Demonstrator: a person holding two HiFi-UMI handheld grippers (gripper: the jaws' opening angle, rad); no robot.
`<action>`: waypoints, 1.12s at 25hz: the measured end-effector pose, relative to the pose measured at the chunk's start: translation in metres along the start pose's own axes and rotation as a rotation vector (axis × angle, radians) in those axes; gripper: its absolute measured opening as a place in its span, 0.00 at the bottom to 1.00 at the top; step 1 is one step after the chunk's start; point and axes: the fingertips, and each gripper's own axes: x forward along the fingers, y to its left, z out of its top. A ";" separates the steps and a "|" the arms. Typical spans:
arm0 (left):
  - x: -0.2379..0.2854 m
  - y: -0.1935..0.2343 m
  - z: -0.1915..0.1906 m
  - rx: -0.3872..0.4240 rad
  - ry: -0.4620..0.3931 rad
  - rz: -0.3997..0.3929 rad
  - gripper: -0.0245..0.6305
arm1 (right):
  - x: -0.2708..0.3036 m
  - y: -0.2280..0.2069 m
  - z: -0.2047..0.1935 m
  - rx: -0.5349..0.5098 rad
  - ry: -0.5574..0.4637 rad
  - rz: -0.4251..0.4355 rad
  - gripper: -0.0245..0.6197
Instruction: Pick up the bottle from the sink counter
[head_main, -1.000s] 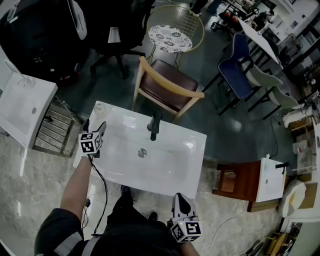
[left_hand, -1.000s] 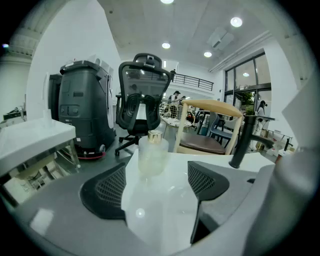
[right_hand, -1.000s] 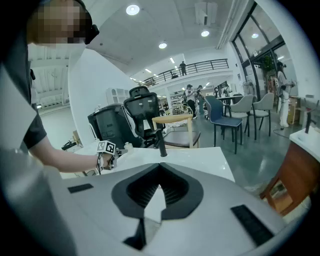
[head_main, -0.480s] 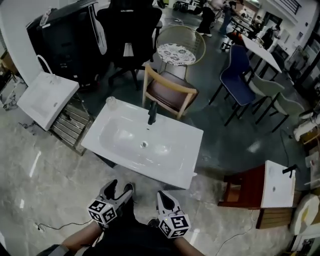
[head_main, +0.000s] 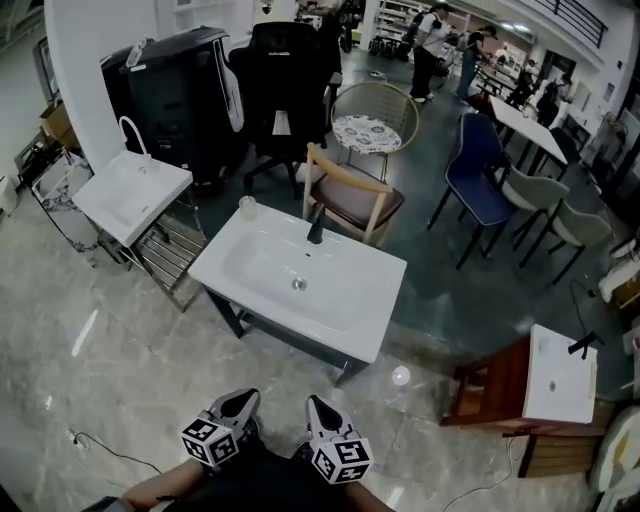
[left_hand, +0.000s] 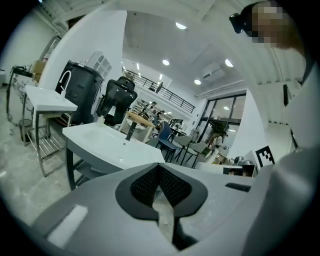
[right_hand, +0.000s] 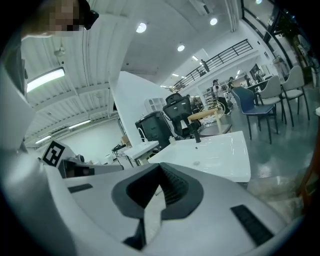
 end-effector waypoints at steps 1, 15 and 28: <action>-0.005 -0.006 -0.002 -0.001 -0.004 0.003 0.04 | -0.006 0.003 0.000 -0.007 0.000 0.009 0.05; -0.083 0.045 0.004 -0.049 -0.020 0.080 0.04 | 0.023 0.088 -0.025 -0.029 0.086 0.053 0.05; -0.129 0.131 0.033 -0.166 -0.112 0.107 0.04 | 0.056 0.139 -0.033 -0.083 0.126 -0.036 0.05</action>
